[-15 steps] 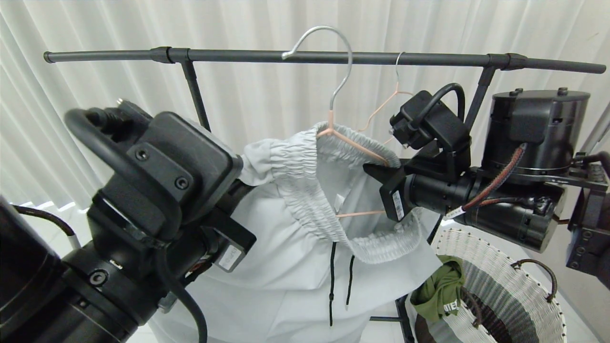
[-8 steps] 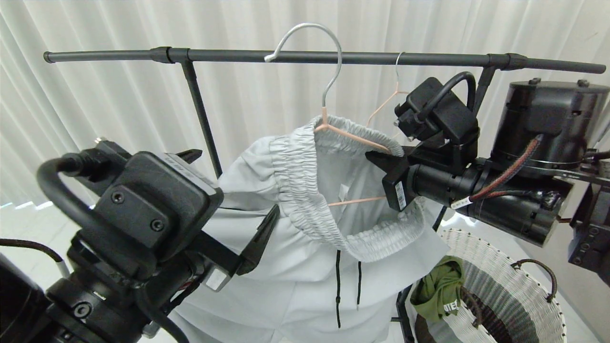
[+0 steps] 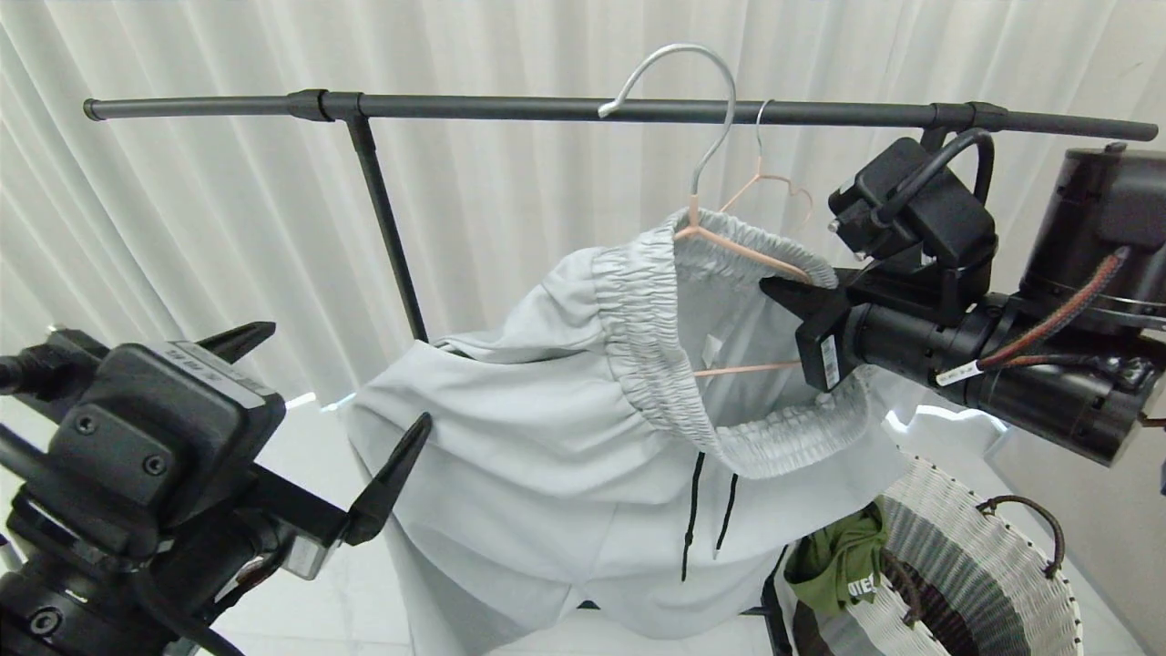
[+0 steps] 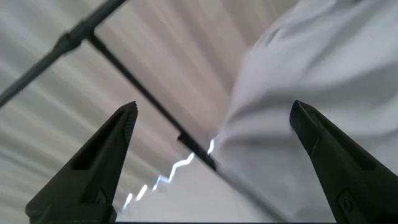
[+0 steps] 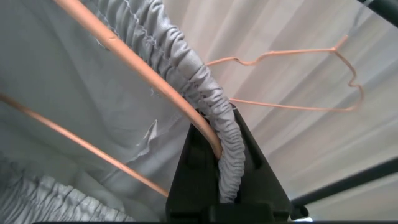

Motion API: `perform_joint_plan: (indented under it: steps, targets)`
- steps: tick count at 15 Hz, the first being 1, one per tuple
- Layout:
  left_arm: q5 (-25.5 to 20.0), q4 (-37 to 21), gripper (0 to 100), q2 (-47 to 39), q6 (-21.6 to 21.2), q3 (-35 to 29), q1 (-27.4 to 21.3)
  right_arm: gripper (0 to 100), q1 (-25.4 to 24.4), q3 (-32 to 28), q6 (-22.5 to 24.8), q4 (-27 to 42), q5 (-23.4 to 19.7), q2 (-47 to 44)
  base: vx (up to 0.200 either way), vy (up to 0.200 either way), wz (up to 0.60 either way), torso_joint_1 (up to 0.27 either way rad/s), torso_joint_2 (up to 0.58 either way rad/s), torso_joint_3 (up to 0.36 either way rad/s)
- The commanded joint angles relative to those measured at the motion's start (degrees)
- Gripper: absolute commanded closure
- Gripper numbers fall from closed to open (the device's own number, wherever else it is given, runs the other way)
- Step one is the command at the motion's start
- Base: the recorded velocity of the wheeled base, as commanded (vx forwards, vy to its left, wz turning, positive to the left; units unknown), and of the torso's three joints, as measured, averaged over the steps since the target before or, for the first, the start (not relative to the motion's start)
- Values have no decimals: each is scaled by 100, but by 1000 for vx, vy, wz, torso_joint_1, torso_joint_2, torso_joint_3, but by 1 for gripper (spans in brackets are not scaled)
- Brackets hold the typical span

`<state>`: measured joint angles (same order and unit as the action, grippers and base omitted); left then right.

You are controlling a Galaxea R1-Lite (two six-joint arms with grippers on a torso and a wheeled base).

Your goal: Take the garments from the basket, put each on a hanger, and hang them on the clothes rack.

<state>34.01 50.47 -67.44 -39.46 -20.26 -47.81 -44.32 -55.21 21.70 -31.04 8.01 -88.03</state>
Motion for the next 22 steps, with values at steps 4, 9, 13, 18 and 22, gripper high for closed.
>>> perform_joint_plan:
  steps: [4,9,13,18,22]
  targets:
    - [-9,-2,0,20,1169,813,457,100,12,125,10,1,-1,330,0,0,0,0,0,0]
    - [-729,-2,0,-103,1582,813,466,100,-24,116,10,10,-1,365,0,0,0,0,0,0]
    - [-791,-2,100,-191,1582,822,571,100,-24,116,36,19,-1,409,0,0,0,0,0,0]
    - [-791,-2,100,-112,1564,1226,1916,100,91,125,36,36,34,444,0,0,0,0,0,0]
    - [-791,-2,100,55,1529,1587,1986,100,143,116,10,36,34,444,0,0,0,0,0,0]
